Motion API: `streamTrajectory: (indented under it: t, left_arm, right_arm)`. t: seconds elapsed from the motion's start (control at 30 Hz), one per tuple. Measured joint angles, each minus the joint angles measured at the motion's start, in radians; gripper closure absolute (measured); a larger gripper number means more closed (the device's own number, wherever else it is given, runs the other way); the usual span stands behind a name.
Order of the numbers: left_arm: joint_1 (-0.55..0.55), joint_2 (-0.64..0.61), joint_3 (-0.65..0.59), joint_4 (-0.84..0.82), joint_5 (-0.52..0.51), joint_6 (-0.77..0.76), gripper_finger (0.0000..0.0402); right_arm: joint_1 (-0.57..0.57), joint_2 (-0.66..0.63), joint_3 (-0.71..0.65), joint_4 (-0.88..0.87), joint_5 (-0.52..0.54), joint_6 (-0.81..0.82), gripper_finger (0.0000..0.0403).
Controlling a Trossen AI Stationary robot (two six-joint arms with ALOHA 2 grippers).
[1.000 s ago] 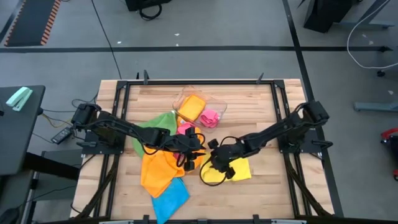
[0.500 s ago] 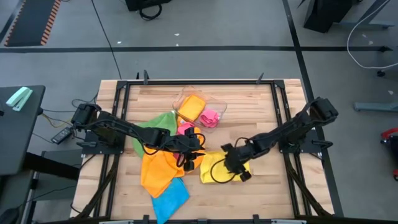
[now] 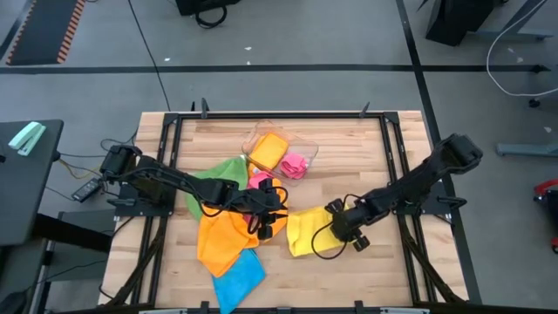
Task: Fold microfiber towels
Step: Fold the yellow microfiber cloth
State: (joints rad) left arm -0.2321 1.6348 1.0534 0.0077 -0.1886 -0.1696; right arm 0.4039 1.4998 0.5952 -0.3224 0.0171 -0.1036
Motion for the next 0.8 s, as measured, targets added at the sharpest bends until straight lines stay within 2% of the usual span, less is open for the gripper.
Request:
streamTrajectory:
  t: [0.1, 0.2, 0.33, 0.5, 0.63, 0.8]
  left_arm:
    - [0.0, 0.0, 0.0, 0.0, 0.0, -0.002, 0.0298]
    - [0.0, 0.0, 0.0, 0.001, 0.0, -0.001, 0.03]
    - [0.0, 0.0, 0.0, 0.002, 0.0, 0.0, 0.0303]
    - [0.0, 0.0, 0.0, 0.001, 0.0, 0.009, 0.0301]
    - [0.0, 0.0, 0.0, 0.0, 0.0, 0.019, 0.0305]
    - [0.0, 0.0, 0.0, -0.006, -0.001, 0.109, 0.0311]
  right_arm:
    - [-0.038, -0.007, -0.009, -0.035, -0.003, -0.079, 0.023]
    - [-0.07, -0.028, 0.009, -0.13, 0.047, -0.103, 0.0238]
    - [-0.098, -0.102, 0.063, -0.343, 0.153, -0.107, 0.0248]
    - [-0.103, -0.223, 0.111, -0.401, 0.168, -0.076, 0.0256]
    - [-0.086, -0.264, 0.116, -0.257, 0.163, -0.014, 0.0254]
    - [-0.018, -0.179, 0.116, 0.014, 0.211, 0.108, 0.0241]
